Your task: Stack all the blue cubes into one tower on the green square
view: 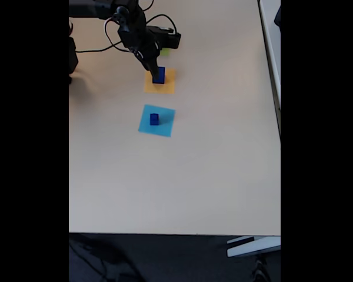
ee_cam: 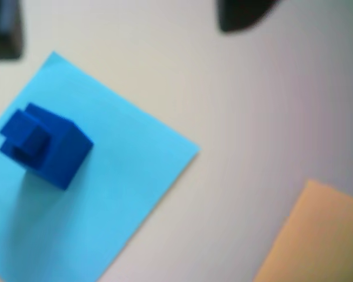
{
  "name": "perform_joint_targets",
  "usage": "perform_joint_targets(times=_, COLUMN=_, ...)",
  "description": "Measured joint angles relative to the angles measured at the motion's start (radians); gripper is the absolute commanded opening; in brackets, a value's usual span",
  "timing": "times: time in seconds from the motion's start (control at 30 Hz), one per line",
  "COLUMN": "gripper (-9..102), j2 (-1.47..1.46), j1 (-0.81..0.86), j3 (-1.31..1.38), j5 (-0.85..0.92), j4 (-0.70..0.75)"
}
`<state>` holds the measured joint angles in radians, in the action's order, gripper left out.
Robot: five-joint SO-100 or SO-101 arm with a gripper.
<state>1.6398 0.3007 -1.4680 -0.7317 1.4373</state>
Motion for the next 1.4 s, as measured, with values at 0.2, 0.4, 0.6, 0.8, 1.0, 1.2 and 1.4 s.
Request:
perform_joint_targets(times=0.2, gripper=24, j2=0.000, j1=-0.049, j3=0.000, j5=-0.132, j4=0.038)
perform_joint_targets(times=0.4, gripper=26, j2=-0.040, j1=-0.095, j3=0.041, j5=-0.230, j4=0.043)
perform_joint_targets(times=0.6, gripper=26, j2=-0.055, j1=-0.155, j3=0.089, j5=-0.330, j4=0.048)
perform_joint_targets(times=0.8, gripper=19, j2=-0.055, j1=-0.206, j3=0.137, j5=-0.390, j4=0.072)
perform_joint_targets(times=1.0, gripper=19, j2=-0.055, j1=-0.324, j3=0.225, j5=-0.474, j4=0.137)
perform_joint_targets(times=1.2, gripper=23, j2=-0.055, j1=-0.333, j3=0.247, j5=-0.483, j4=0.141)
perform_joint_targets(times=1.4, gripper=27, j2=-0.101, j1=-0.333, j3=0.250, j5=-0.483, j4=0.129)
